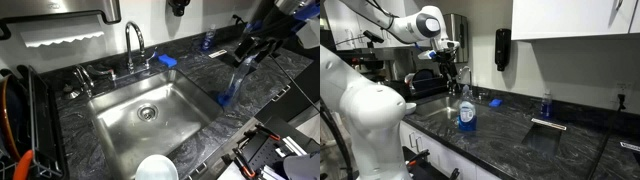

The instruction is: Move the bottle of blue liquid forward

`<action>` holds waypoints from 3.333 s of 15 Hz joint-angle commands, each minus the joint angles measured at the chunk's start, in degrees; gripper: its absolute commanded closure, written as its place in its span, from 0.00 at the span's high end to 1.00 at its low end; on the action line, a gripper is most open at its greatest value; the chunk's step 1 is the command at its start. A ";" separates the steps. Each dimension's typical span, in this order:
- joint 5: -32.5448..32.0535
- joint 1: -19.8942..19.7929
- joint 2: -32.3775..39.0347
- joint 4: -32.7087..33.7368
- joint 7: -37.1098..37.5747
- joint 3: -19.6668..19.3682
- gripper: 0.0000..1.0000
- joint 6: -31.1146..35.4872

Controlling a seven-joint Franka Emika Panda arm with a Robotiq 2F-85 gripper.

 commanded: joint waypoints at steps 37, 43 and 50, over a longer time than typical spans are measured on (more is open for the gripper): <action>-35.73 -7.13 11.11 -7.98 65.19 11.43 1.00 14.52; -46.50 -5.82 14.25 -7.87 74.11 9.15 0.43 13.51; -52.77 -3.48 16.03 -6.42 79.76 5.38 0.29 12.68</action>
